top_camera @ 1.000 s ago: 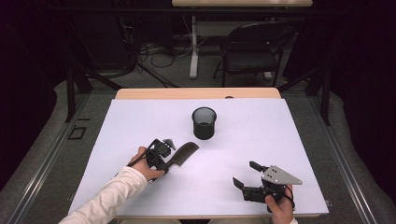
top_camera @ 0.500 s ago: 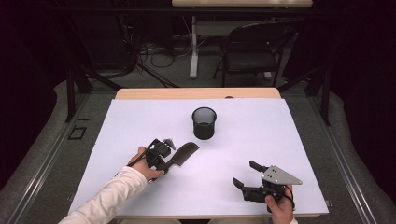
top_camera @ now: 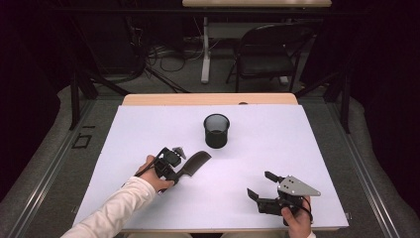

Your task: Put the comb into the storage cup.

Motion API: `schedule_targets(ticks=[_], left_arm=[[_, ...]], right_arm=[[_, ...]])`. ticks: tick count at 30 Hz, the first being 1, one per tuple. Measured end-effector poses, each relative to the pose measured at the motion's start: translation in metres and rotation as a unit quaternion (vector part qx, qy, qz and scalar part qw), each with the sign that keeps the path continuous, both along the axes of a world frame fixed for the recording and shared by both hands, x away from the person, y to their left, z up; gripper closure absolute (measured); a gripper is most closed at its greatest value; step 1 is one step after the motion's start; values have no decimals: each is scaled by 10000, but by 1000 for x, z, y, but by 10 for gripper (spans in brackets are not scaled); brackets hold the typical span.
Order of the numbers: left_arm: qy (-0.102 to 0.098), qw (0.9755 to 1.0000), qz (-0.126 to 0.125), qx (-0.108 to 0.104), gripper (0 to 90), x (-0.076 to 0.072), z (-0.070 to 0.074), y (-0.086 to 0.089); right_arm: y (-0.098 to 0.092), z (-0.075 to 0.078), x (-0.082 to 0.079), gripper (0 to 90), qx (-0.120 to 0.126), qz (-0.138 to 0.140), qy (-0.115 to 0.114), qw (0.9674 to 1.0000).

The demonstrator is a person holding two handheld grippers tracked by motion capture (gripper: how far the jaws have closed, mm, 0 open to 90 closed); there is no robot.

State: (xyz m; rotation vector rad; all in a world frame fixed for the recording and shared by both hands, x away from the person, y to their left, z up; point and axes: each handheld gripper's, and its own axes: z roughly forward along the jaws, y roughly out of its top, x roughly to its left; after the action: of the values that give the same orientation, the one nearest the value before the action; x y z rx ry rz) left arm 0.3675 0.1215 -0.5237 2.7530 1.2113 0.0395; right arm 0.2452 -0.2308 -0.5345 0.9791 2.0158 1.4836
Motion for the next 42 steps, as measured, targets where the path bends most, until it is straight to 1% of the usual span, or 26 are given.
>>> schedule_targets(ticks=[5, 10, 12, 15, 19, 22, 37, 42], left_arm=[[33, 10000, 31, -2, 725, 0, 0, 0], [91, 9999, 88, -54, 725, 2, 1, 1], [99, 9999, 102, -94, 725, 2, 0, 2], [176, 9996, 159, -174, 725, 2, 1, 3], [178, 9994, 180, -216, 726, 2, 0, 3], [238, 9992, 186, -255, 726, 2, 1, 5], [231, 9989, 207, -356, 727, 1, 3, 8], [120, 9987, 220, -454, 727, 0, 6, 12]], right_arm=[[0, 0, 0, 145, 0, 0, 6, 10000], [0, 0, 0, 146, 0, 1, 3, 10000], [0, 0, 0, 145, -4, 3, 7, 10000], [0, 0, 0, 145, -5, 6, 0, 10000], [0, 0, 0, 145, -12, 9, 6, 10000], [0, 0, 0, 146, -13, 8, 4, 10000], [0, 0, 0, 145, -27, 8, 7, 10000], [0, 0, 0, 146, -28, 6, 12, 10000]])
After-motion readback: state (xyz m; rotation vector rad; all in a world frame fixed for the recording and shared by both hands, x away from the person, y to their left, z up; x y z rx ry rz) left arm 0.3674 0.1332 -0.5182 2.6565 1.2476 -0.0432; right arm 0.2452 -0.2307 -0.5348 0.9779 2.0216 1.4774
